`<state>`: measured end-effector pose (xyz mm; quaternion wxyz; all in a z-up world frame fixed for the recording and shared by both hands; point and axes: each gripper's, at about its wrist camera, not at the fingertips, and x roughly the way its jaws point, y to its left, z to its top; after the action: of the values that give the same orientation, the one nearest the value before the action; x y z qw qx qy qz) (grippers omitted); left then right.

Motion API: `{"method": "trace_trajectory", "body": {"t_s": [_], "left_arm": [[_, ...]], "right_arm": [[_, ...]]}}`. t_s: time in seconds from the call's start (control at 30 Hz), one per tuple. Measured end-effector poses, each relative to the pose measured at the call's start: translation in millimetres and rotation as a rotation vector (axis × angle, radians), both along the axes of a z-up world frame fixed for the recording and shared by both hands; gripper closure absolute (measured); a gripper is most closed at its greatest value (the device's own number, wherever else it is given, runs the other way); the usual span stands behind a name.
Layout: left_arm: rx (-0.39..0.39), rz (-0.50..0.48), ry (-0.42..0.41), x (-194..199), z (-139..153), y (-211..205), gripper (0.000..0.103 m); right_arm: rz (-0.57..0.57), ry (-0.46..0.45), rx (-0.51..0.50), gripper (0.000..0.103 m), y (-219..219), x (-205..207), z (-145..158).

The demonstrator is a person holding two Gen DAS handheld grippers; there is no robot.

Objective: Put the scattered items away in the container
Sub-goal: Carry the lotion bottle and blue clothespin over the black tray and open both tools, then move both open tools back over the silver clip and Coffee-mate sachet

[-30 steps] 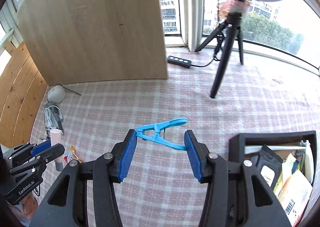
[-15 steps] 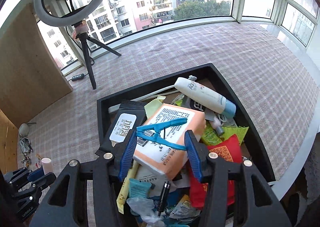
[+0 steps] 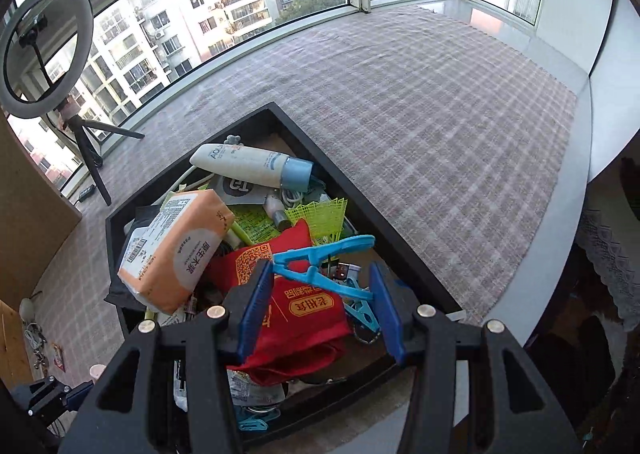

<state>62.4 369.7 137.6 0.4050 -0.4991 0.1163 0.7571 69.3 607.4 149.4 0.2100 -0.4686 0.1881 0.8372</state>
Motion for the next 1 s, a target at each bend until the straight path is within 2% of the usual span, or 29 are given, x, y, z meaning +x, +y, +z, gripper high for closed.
{"method": "trace_trajectory", "body": {"t_s": [0.13, 0.2, 0.23, 0.27, 0.43, 0.67, 0.83, 1.0], "left_arm": [[-0.002, -0.042, 0.015, 9, 0, 23, 0.084], [-0.015, -0.062, 0.021, 11, -1, 32, 0.074], [-0.024, -0.055, 0.027, 11, -1, 35, 0.06], [-0.016, -0.047, 0.034, 10, -1, 35, 0.057], [-0.017, -0.024, 0.042, 6, 0, 28, 0.057], [-0.023, 0.024, 0.04, -5, -3, 10, 0.057], [-0.033, 0.084, 0.05, -16, -4, -16, 0.057], [-0.043, 0.188, 0.059, -33, -5, -60, 0.057]], "right_arm": [[-0.034, -0.018, -0.001, 0.054, 14, 7, -7], [-0.031, -0.02, -0.02, 0.053, 20, 8, -11], [-0.028, -0.036, -0.029, 0.047, 21, 7, -13], [-0.036, -0.045, -0.034, 0.045, 23, 7, -15], [-0.058, -0.006, -0.061, 0.044, 29, 12, -12], [-0.027, 0.001, -0.078, 0.044, 19, 1, -12], [0.028, 0.026, -0.086, 0.044, -1, -12, -6], [0.126, 0.04, -0.084, 0.044, -34, -37, 2]]}}
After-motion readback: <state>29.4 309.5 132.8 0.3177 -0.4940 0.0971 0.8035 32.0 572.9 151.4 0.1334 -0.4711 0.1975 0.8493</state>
